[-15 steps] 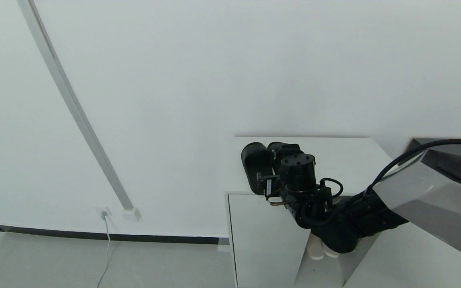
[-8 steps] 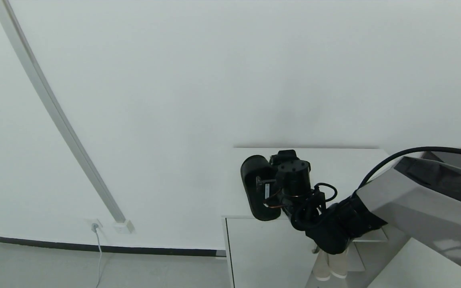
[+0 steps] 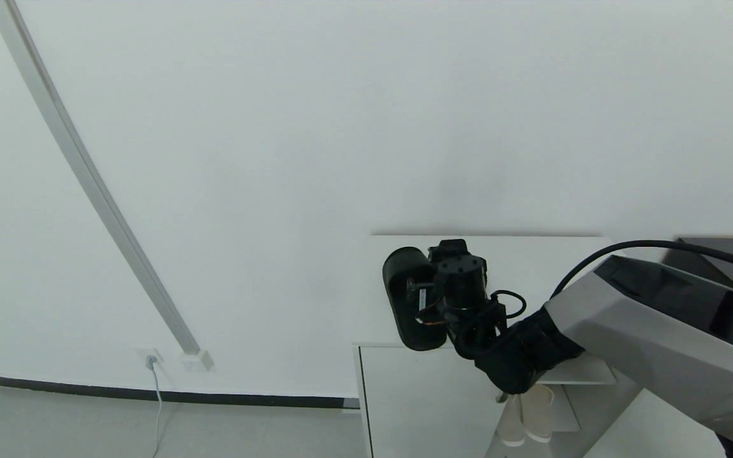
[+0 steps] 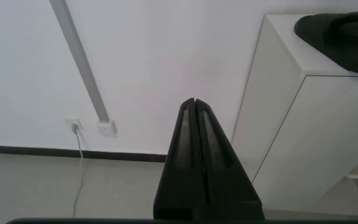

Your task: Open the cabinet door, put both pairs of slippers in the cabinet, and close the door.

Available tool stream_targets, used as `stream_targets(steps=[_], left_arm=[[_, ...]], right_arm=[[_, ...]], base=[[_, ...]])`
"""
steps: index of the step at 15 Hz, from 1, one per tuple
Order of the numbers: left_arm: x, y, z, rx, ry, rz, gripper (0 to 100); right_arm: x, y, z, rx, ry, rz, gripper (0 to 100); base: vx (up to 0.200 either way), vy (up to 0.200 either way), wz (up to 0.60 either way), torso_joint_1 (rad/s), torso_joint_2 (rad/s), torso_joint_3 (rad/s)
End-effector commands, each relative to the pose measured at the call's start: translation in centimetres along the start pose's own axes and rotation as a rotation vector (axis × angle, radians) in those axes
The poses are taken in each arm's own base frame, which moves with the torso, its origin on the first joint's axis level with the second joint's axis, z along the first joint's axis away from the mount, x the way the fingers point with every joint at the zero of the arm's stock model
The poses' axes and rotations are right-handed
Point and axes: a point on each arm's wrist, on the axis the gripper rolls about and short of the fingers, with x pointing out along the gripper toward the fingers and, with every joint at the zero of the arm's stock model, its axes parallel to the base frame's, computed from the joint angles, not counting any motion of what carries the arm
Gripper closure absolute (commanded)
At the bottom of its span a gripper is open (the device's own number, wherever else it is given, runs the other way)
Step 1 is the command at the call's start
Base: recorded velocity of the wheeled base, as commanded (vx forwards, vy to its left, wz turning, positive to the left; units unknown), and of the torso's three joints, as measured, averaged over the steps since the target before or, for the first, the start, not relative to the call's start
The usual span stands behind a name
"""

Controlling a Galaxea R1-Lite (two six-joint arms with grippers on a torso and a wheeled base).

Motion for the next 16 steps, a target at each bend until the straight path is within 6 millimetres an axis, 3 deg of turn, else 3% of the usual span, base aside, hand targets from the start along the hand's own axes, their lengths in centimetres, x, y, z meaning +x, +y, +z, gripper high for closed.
stream_targets(steps=[1,4,5,14,16], left_arm=[[0.0,0.0,0.0,0.000,0.001,0.000,100],[0.0,0.0,0.0,0.000,0.001,0.000,100],[0.0,0.0,0.0,-0.001,0.001,0.000,100],[0.0,0.0,0.0,-0.005,0.001,0.000,100],[0.0,0.0,0.0,-0.005,0.001,0.000,100]], right_arm=[[0.8,-0.3,-0.7,-0.007,0.007,-0.012,0],[1.5,-0.4,-0.9,-0.003,-0.001,-0.018,0],[1.6,-0.4,-0.8,-0.002,-0.002,-0.019,100],[1.3,-0.5,-0.3,0.003,-0.016,-0.018,100],[-0.6,-0.8,0.9,0.005,-0.022,0.006,100]], base=[[0.000,0.000,0.00,0.000,0.00,0.000],[0.000,0.000,0.00,0.000,0.00,0.000],[0.000,0.000,0.00,0.000,0.00,0.000],[0.000,0.000,0.00,0.000,0.00,0.000],[0.000,0.000,0.00,0.000,0.00,0.000]])
